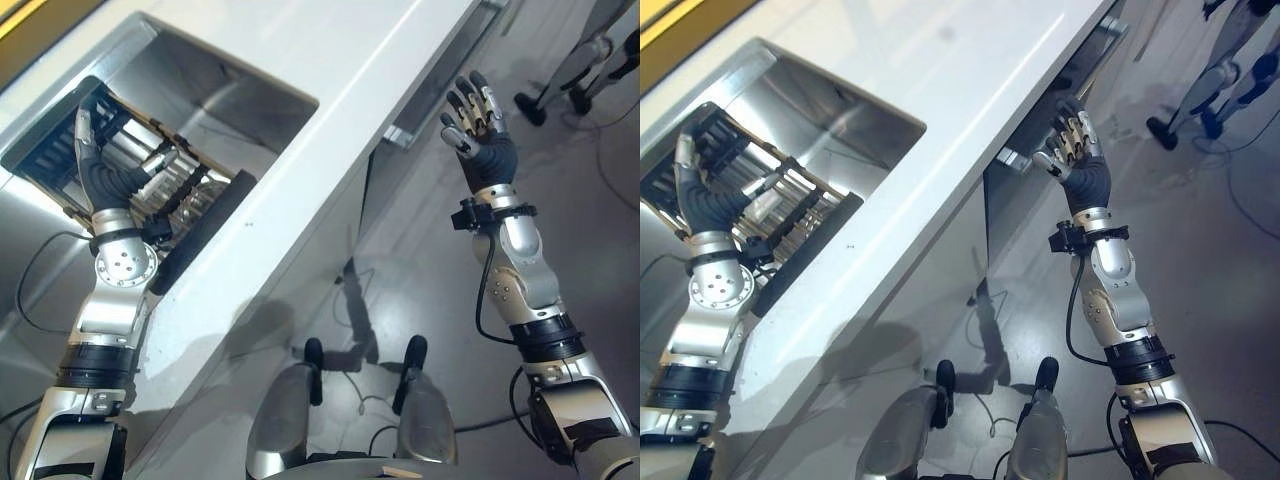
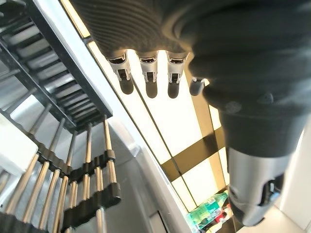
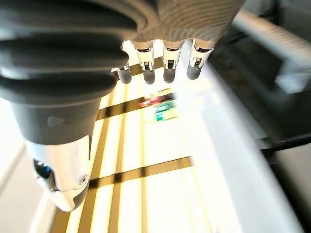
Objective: Pick up plates and place into dishwasher.
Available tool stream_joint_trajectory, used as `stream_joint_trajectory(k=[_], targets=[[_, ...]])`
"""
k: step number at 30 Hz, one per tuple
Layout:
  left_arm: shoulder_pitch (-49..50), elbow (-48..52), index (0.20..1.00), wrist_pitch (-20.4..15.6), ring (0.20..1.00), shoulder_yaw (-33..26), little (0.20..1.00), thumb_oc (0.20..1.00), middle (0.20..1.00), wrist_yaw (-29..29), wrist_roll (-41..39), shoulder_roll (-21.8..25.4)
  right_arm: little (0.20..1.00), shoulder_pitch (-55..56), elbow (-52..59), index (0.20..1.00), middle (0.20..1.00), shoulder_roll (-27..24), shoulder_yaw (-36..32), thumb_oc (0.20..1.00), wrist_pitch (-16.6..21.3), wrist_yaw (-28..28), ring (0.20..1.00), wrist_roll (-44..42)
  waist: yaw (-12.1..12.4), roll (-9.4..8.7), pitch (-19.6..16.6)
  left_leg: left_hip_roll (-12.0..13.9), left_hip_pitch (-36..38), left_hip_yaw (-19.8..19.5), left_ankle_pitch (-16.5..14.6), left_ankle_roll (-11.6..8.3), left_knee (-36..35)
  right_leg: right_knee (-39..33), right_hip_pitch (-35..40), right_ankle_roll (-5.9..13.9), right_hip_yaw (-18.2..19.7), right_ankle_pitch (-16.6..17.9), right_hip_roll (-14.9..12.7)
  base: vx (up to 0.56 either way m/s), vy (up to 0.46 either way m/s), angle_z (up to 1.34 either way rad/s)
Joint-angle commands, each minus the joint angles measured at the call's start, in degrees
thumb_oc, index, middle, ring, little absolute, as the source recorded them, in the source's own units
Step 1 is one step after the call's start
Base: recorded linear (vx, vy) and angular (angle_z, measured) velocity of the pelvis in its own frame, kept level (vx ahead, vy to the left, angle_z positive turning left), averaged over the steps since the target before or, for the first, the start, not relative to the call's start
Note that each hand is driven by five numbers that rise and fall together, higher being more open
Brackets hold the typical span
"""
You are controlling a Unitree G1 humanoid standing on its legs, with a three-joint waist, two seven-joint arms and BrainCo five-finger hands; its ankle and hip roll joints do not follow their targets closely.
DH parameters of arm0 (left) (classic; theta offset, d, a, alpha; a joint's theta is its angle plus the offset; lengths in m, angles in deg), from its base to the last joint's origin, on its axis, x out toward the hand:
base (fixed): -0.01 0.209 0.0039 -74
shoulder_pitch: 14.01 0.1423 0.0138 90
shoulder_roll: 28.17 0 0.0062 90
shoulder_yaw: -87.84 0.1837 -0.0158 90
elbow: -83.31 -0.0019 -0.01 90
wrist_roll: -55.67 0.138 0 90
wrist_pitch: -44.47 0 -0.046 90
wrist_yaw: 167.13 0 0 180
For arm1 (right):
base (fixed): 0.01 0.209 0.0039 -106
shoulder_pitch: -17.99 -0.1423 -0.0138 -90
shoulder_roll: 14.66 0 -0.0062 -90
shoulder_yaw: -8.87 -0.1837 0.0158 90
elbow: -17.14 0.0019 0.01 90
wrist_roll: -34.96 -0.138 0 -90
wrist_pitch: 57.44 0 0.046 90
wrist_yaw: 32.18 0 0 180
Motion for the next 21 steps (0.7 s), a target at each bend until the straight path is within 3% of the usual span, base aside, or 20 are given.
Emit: stream_joint_trajectory(k=[1, 6, 13, 15, 18, 21], targets=[[2.5, 3.1, 1.0, -2.3, 1.0, -0.9, 1.0, 1.0, 1.0, 0.3, 0.3, -4.1, 1.0, 0.7, 8.3, 1.0, 1.0, 0.0, -2.7, 1.0, 4.0, -2.2, 1.0, 2.5, -0.1, -0.63, -7.0, 0.6, 5.7, 0.3, 4.2, -1.99, -9.7, 1.7, 5.2, 0.78, 1.4, -3.4, -1.3, 0.12, 0.093, -0.09], [5.8, 4.5, 1.0, -3.5, 1.0, 0.0, 1.0, 1.0, 1.0, 2.4, 0.7, -7.6, 1.0, 3.4, 11.4, 1.0, 1.0, 0.3, -2.5, 1.0, 2.9, -2.1, 1.0, 4.6, 1.4, -2.0, -11.5, 0.3, 9.0, -0.5, 3.5, -1.18, -10.6, 2.8, 8.2, 0.59, 0.6, -5.0, -0.4, 0.14, 0.107, 0.0], [8.9, 5.8, 1.0, -6.0, 1.0, -0.6, 1.0, 1.0, 1.0, 3.4, 0.6, -8.8, 1.0, 7.9, 11.9, 1.0, 1.0, 0.5, -2.9, 1.0, 4.2, -4.7, 1.0, 2.9, 3.4, -3.44, -13.2, -0.9, 10.8, -4.6, 2.8, 0.84, -10.0, 11.0, 9.6, -0.82, 1.6, -7.1, 2.7, 0.08, 0.019, 0.27], [9.3, 6.2, 1.0, -6.7, 1.0, -0.6, 1.0, 1.0, 1.0, 4.7, 0.6, -9.2, 1.0, 9.9, 12.1, 1.0, 1.0, 0.7, -3.3, 1.0, 4.6, -4.9, 1.0, 3.0, 3.1, -3.92, -13.8, -1.9, 10.9, -7.9, 2.9, 1.38, -10.2, 8.1, 10.5, -1.42, 5.1, -8.8, 6.0, 0.1, -0.092, 0.6], [8.7, 6.1, 1.0, -6.9, 1.0, -0.3, 1.0, 1.0, 1.0, 5.0, 0.7, -9.4, 1.0, 10.2, 11.7, 1.0, 1.0, 0.4, -3.6, 1.0, 4.5, -5.7, 1.0, 2.3, 2.4, -4.32, -15.1, -2.7, 10.7, -10.8, 3.9, 1.17, -11.2, 4.4, 10.3, -1.24, 7.8, -7.2, 6.8, 0.06, -0.1, 0.99], [7.8, 6.4, 1.0, -7.3, 1.0, 0.8, 1.0, 1.0, 1.0, 5.3, 0.7, -9.9, 1.0, 10.0, 11.5, 1.0, 1.0, 0.1, -3.9, 1.0, 2.7, -5.6, 1.0, 2.6, 0.8, -4.41, -16.6, -2.4, 11.5, -13.4, 3.7, 0.86, -12.9, 1.2, 8.9, -0.45, 14.4, -5.6, 8.1, 0.11, -0.166, 0.93]])
